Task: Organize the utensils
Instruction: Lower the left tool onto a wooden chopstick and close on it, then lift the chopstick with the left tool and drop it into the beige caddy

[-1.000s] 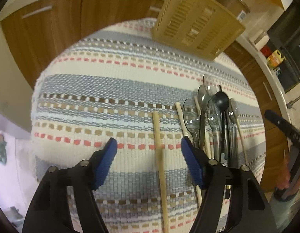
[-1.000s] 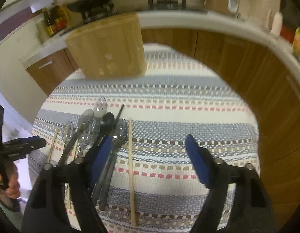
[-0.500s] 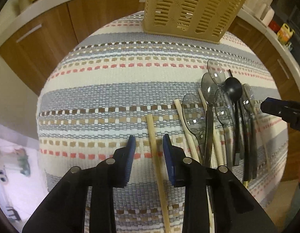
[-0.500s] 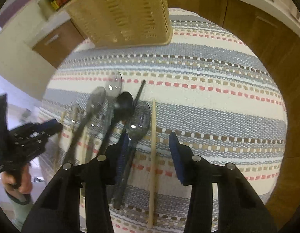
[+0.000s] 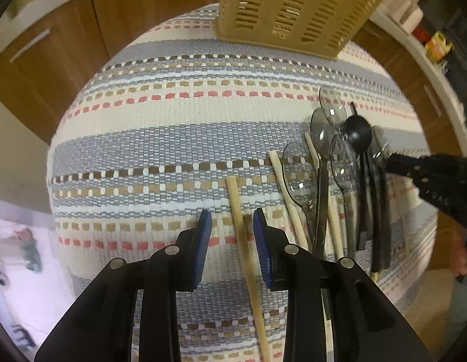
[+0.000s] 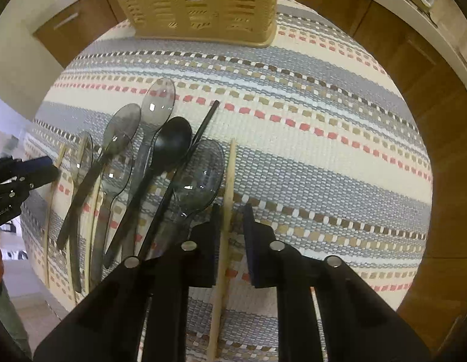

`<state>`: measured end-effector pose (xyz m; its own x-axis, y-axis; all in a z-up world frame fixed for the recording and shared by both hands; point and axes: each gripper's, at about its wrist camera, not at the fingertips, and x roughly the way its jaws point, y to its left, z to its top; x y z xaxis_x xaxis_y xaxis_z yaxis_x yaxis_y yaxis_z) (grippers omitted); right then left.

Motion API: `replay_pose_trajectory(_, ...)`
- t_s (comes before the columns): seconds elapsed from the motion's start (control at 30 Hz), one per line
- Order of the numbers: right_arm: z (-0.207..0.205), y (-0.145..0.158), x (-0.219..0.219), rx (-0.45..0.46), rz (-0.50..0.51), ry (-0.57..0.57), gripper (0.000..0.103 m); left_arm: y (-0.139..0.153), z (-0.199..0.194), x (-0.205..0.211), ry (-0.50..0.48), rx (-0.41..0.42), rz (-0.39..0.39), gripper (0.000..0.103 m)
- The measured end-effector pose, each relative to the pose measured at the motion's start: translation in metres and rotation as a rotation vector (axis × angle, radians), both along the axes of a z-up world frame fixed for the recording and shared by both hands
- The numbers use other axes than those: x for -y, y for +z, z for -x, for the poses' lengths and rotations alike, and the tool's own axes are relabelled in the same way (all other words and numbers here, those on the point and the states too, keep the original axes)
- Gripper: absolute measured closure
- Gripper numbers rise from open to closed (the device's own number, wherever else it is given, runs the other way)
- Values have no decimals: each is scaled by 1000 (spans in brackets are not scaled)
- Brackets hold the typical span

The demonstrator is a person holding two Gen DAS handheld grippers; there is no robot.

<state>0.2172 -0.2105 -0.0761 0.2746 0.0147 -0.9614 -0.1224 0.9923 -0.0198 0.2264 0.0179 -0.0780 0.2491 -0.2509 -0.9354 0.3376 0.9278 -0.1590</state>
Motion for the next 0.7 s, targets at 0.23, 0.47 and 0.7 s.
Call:
replay_pose_trajectory(0.23, -1, 0, -9, -2, 22, 35, 98, -1, 5, 32, -36, 44, -177, 89)
replay_pose_trajectory(0.47, 10, 17, 12, 75, -36, 30, 99, 13, 16, 32, 3, 110, -38, 100)
replay_pose_trajectory(0.7, 28, 50, 35, 201, -126, 6, 98, 63, 31, 5, 94, 292, 174, 100)
